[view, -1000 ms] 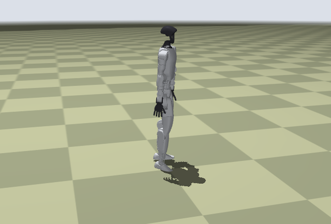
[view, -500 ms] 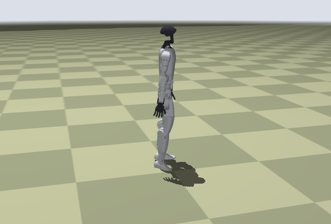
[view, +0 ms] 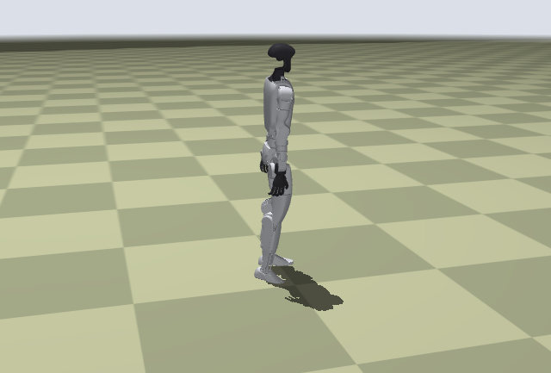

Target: Upper body actions

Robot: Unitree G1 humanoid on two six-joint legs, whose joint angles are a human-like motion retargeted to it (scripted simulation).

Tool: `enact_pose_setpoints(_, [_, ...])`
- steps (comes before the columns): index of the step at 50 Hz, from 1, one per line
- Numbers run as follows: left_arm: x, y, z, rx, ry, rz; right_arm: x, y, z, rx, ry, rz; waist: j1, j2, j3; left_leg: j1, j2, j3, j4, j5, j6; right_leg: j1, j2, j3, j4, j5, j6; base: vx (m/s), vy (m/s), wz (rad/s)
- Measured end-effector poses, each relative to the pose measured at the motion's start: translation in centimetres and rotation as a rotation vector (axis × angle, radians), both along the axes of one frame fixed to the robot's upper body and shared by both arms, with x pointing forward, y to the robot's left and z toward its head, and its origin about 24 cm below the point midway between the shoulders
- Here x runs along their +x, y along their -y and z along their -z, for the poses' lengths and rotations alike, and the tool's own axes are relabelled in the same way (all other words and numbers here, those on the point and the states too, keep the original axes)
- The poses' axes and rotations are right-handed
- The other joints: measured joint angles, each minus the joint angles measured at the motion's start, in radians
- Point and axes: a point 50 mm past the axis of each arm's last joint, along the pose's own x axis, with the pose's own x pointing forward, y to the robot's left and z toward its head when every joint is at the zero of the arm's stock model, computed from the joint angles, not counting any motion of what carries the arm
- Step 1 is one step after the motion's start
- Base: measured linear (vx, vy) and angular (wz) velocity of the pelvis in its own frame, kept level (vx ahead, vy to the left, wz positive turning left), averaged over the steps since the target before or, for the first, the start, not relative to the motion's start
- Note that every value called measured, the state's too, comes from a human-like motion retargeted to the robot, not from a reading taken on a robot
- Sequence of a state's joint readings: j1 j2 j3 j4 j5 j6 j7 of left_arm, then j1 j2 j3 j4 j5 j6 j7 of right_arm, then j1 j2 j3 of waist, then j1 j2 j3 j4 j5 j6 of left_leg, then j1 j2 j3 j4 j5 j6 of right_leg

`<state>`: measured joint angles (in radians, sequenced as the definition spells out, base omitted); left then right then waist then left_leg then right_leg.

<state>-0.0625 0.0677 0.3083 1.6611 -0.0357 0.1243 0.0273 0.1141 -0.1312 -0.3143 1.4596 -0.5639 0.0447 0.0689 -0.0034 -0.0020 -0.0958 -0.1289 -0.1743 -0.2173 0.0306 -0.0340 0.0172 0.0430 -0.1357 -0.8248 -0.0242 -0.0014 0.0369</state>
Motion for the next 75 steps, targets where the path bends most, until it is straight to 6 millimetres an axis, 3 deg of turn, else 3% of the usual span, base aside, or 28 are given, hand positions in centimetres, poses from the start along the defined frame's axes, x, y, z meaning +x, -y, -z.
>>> enact_pose_setpoints(30, [2.2, -0.5, 0.1, 0.018, 0.098, -0.069, 0.8, 0.0, 0.0, 0.021, -0.014, -0.001, -0.274, 0.036, 0.008, 0.091, 0.12, 0.26, -0.036, -0.064, -0.015, -0.118, 0.029, 0.272, 0.037, 0.07, -0.023, 0.12, -0.11, -0.49])
enact_pose_setpoints(44, [3.3, -0.1, 0.1, 0.016, 0.138, -0.061, 1.5, -0.3, 0.1, 0.028, 0.002, -0.008, -0.329, 0.044, 0.007, 0.106, 0.138, 0.318, -0.043, -0.069, -0.021, -0.142, 0.033, 0.325, 0.046, 0.084, -0.021, 0.0, -0.04, -0.21])
enact_pose_setpoints(62, [1.0, -0.5, 0.2, 0.009, 0.079, -0.087, 1.0, -0.2, 0.1, 0.022, -0.001, 0.0, -0.272, 0.034, 0.002, 0.078, 0.106, 0.248, -0.029, -0.045, -0.008, -0.109, 0.028, 0.264, 0.035, 0.063, -0.024, -0.02, 0.05, 0.16])
enact_pose_setpoints(75, [1.0, -0.1, 0.2, -0.009, 0.078, -0.091, -0.3, 0.1, -0.1, 0.001, -0.028, 0.011, -0.137, 0.026, -0.008, -0.023, 0.011, 0.04, 0.017, 0.019, 0.003, -0.025, -0.004, 0.057, 0.018, -0.002, 0.0, -0.16, 0.18, 0.89])
